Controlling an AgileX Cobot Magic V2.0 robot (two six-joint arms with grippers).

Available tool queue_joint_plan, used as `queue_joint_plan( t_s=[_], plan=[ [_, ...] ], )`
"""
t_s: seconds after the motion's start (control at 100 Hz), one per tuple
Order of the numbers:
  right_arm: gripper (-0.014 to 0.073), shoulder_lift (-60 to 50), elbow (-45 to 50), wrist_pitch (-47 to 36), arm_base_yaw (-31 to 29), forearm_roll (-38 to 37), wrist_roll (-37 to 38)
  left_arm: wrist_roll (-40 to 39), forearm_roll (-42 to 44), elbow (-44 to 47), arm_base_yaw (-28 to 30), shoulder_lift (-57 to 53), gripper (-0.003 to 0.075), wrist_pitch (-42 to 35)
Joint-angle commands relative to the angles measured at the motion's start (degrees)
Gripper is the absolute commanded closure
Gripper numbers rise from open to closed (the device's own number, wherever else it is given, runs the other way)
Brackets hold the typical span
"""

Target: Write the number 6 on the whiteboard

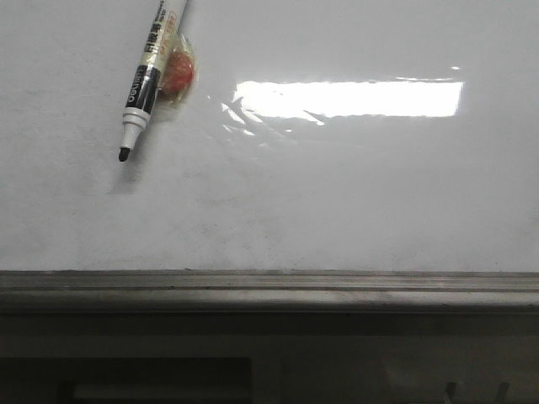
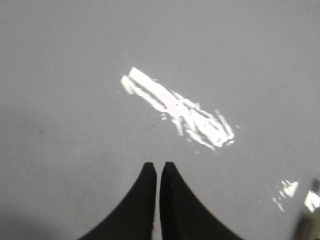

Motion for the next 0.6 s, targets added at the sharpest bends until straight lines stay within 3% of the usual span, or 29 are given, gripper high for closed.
queue_joint_plan(
  t_s=[0.0,0.11,0.24,0.41,0.51,0.59],
  plan=[
    [0.0638,4.8,-6.7,4.8,-0.2,-2.8,-0.1,1.0,3.8,-8.1,-0.1,2.2,0.0741,3.0],
    [0.0638,13.1,-13.3,13.4,-0.2,-6.1,-0.1,1.5,10.8,-16.9,-0.1,8.9,0.0741,12.9],
    [0.0638,22.2,-20.2,19.5,-0.2,-7.4,-0.2,8.0,11.3,-24.9,-0.2,16.5,0.0741,23.1],
    [0.0628,28.1,-23.8,22.6,-0.2,-7.4,-1.5,10.1,10.0,-28.4,-7.5,22.2,0.0739,23.4],
    [0.0499,29.0,-24.3,23.5,-0.2,-6.7,-3.2,11.0,9.7,-28.6,-11.9,24.0,0.0721,23.3],
    [0.0289,29.0,-24.3,23.6,-0.2,-6.5,-3.2,11.0,8.3,-28.6,-14.9,25.8,0.0636,22.7]
  ],
)
